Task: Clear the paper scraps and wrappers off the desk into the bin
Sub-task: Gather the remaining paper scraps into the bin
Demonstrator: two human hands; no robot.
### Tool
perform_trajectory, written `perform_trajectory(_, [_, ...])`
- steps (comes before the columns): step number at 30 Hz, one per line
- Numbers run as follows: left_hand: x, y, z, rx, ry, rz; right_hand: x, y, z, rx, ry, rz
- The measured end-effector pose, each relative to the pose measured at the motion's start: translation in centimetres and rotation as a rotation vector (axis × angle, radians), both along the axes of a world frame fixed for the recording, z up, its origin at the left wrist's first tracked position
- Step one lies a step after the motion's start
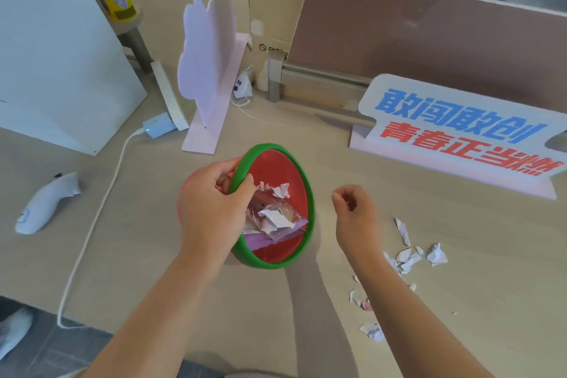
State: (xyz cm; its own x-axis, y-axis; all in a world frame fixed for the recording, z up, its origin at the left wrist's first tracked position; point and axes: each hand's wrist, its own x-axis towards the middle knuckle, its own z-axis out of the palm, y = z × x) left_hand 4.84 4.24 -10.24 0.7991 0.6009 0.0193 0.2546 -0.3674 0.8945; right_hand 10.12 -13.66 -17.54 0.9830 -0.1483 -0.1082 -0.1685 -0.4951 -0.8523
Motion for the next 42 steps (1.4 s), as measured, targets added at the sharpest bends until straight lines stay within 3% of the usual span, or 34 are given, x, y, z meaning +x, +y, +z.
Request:
perform_trajectory(5, [-1.4,-1.6,0.7,-0.107,0.015,-0.005,-2.4,0.9,5.4,0.093,-0.044,0.239])
perform_trajectory(10, [-2.7,-3.1,0.6,-0.124,0.016,-0.056,-5.3,-4.2,3.3,0.143,-0.09,-0.152])
perform_trajectory(13, [-3.2,-4.1,0.3,-0.111,0.003,-0.112,-9.2,-8.6,-1.4,-0.015,0.032,-0.301])
perform_trajectory(17, [-3.6,-5.2,0.4,-0.066,-0.028,-0.175,-15.1,-12.1,-7.4,-0.331,0.234,-0.252])
perform_trajectory(20, [-3.6,-5.8,0.4,-0.034,-0.033,-0.199,-17.0,-12.0,-9.3,-0.409,0.243,-0.235])
perform_trajectory(24, [-3.6,-5.9,0.3,0.003,-0.03,-0.218,-15.9,-10.0,-10.0,-0.53,0.135,-0.173])
perform_trajectory(32, [-3.4,-5.7,0.2,0.012,-0.016,-0.214,-11.9,-9.4,-11.8,-0.68,0.178,-0.088])
perform_trajectory(36, [-2.8,-5.5,0.3,0.007,-0.006,-0.193,-9.3,-9.7,-12.2,-0.697,0.051,-0.052])
perform_trajectory(42, [-2.2,-5.6,0.0,-0.006,-0.001,-0.176,-7.6,-10.0,-12.7,-0.709,0.06,0.059])
